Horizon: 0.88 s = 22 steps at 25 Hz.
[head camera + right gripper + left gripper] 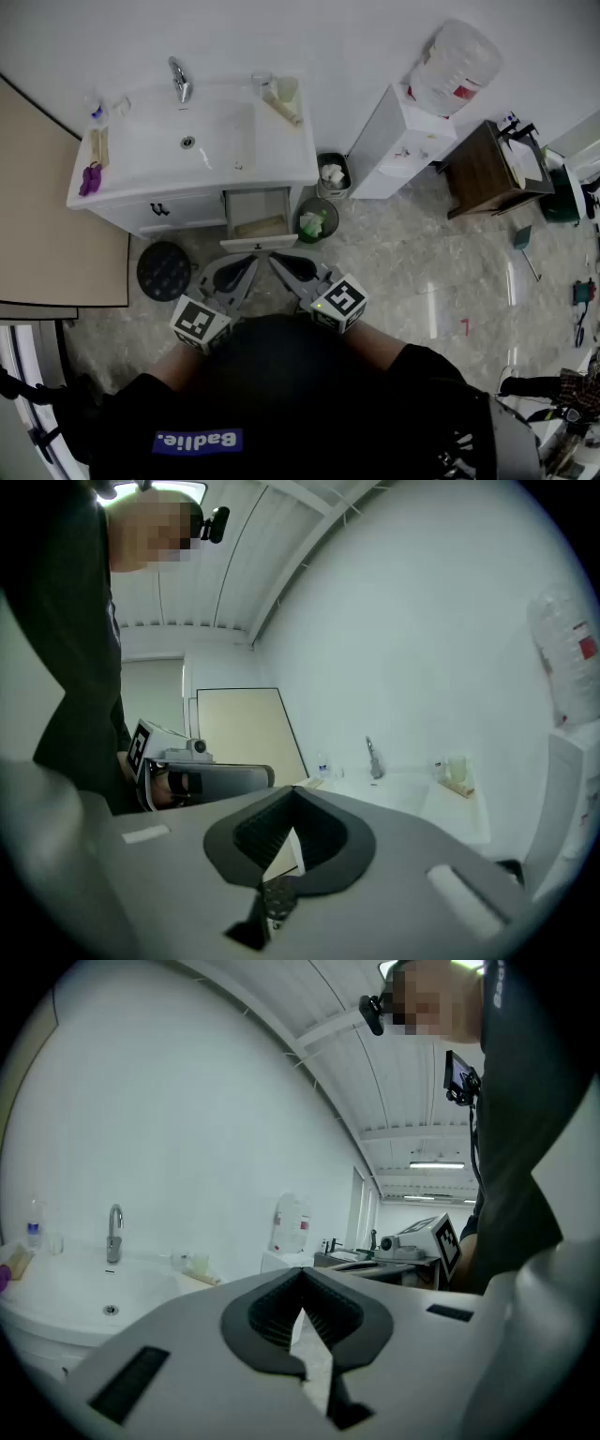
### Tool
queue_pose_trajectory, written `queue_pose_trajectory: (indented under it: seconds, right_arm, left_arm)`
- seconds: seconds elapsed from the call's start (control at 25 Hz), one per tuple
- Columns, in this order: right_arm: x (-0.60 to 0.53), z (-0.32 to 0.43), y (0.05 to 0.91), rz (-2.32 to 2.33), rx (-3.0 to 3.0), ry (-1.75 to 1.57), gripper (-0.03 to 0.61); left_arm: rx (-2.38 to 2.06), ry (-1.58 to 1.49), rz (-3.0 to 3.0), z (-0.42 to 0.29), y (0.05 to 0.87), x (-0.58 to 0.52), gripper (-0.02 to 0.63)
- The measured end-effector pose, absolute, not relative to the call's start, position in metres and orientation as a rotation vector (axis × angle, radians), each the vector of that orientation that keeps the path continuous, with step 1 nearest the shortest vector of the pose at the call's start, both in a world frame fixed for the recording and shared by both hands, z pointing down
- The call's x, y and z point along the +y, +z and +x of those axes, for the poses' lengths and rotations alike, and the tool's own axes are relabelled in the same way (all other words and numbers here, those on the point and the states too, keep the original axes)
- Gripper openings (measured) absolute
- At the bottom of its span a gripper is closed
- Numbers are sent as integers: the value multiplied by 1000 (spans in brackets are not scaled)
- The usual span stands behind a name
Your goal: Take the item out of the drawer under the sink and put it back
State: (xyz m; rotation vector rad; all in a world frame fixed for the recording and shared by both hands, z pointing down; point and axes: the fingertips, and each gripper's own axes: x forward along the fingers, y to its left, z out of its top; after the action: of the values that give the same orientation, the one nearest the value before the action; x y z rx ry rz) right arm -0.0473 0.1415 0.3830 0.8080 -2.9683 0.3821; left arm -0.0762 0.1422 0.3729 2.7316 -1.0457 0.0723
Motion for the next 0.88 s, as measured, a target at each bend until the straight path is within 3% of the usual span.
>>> queue_pose_trajectory:
  seconds: [0.88]
  right_arm:
    - [137, -42, 386, 785, -2971, 391, 2]
  left_arm:
    - [-1071, 98, 2703, -70, 379, 138, 6]
